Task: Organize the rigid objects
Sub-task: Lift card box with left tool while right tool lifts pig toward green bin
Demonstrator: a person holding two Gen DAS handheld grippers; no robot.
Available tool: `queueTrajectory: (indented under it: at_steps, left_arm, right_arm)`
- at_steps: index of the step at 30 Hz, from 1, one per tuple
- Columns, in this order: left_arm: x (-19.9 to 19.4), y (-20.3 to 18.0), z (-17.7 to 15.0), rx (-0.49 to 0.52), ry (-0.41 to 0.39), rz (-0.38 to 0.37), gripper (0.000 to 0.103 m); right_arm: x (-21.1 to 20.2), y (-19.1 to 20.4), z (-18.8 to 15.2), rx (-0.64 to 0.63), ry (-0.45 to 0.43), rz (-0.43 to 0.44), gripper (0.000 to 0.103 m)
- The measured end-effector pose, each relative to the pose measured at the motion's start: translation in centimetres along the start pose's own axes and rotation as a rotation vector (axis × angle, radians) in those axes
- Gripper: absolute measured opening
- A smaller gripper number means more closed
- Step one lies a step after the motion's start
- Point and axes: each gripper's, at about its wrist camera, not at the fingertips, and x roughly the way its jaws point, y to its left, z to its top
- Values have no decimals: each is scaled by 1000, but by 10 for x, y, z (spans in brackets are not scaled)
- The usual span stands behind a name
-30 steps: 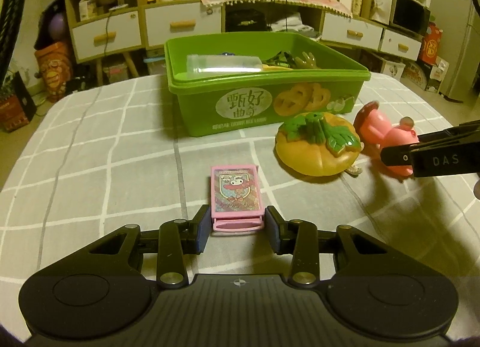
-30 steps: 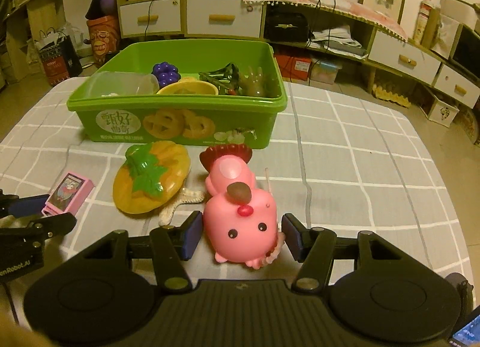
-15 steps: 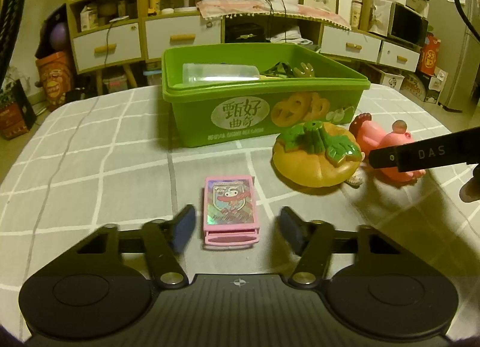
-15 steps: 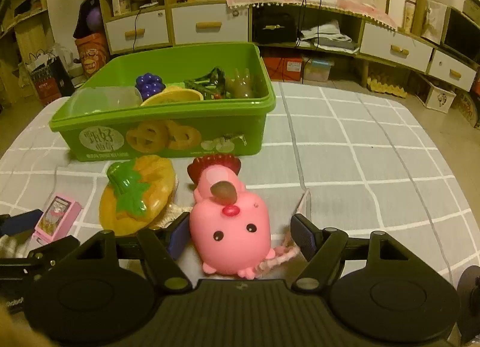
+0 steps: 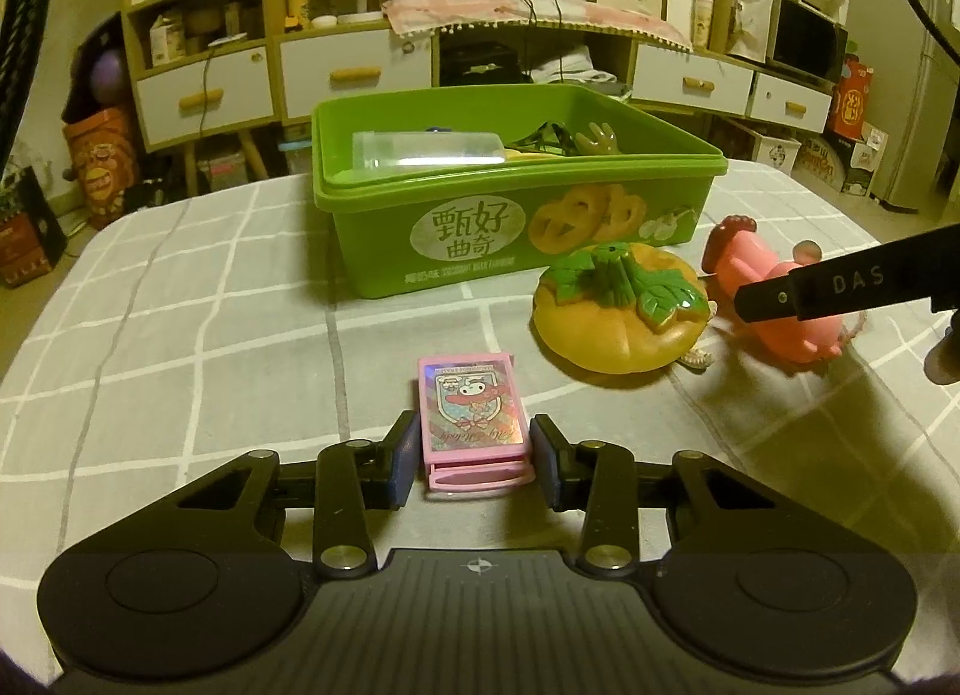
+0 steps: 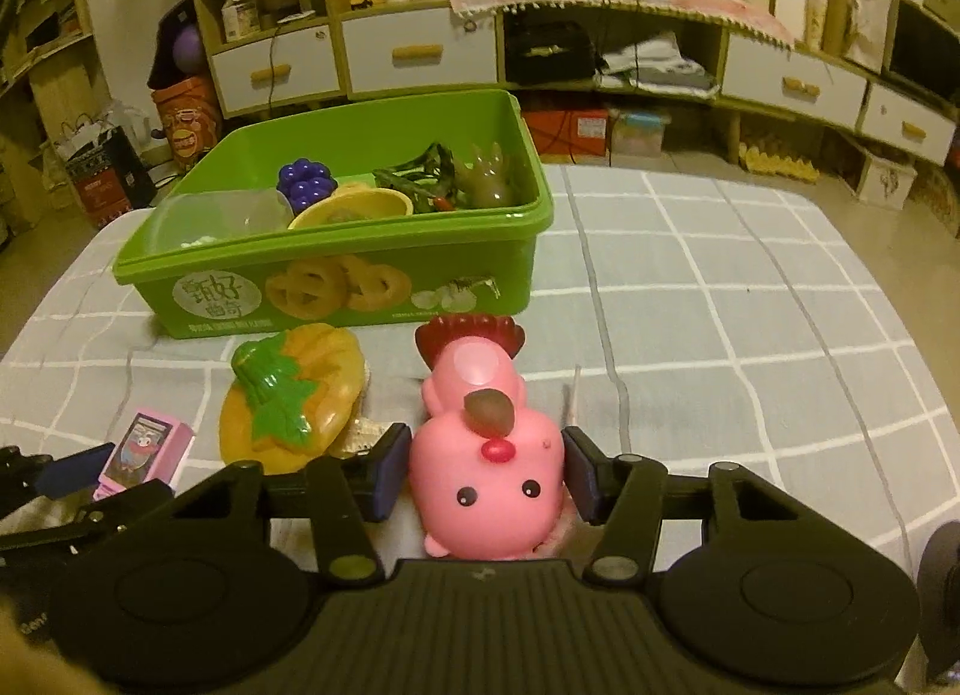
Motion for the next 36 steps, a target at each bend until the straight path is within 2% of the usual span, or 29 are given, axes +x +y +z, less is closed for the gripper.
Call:
queueTrajectory:
  at_steps: [7,22,36]
  left_arm:
    - [-3,5,8,-40,7,1,44]
    - [-10,10,19,-83,13,-23,44]
    - [-23,12,36,-126,-23,-77,44]
  right_arm:
    - [-8,-12,6,117,54,40,29]
    - [-38,-7,22,138,-16,103,28]
    - [-52,-21,40,237,-51,172,28]
